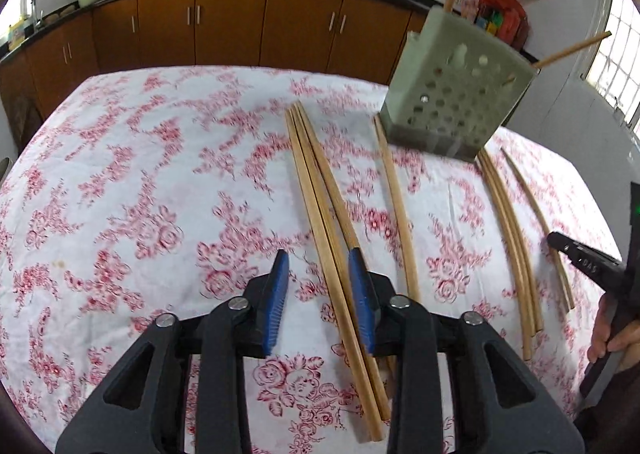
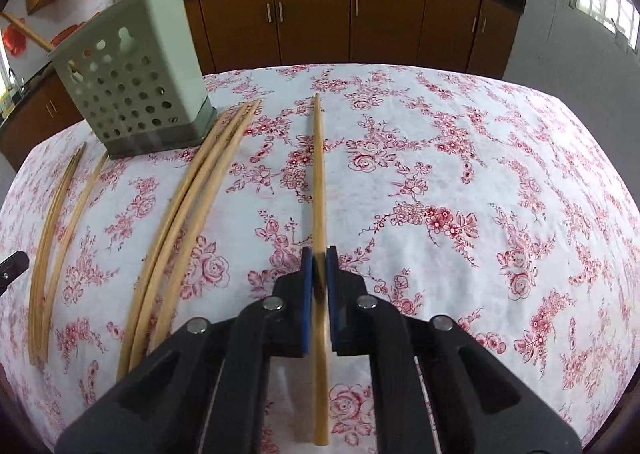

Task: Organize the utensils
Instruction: 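Close the left tool on another chopstick while the right tool grasps one too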

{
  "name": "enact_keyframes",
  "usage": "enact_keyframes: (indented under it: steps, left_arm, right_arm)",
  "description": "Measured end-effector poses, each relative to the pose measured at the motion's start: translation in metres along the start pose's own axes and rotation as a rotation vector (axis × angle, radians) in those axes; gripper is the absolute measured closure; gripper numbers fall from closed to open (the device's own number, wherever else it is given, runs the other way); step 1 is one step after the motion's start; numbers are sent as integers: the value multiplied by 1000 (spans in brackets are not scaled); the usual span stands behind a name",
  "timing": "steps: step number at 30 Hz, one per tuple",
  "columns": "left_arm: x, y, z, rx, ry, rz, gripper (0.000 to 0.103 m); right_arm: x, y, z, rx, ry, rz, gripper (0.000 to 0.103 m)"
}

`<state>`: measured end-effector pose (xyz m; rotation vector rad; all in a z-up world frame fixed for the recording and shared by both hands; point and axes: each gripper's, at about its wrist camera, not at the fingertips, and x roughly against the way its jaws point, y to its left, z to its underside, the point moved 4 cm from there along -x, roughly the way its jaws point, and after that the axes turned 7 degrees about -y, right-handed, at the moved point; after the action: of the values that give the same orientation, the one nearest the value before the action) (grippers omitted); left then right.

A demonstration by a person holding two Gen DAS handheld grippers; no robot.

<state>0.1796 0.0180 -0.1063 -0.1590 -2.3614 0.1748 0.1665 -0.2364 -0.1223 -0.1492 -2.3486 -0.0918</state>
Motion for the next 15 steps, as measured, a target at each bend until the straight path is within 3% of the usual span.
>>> enact_keyframes:
  steps: [11, 15]
  left_arm:
    - [-10, 8, -2, -11, 9, -88, 77]
    - [-11, 11, -3, 8, 15, -90, 77]
  right_arm:
    - [0, 0, -1, 4, 1, -8, 95]
    - [0, 1, -3, 5, 1, -7, 95]
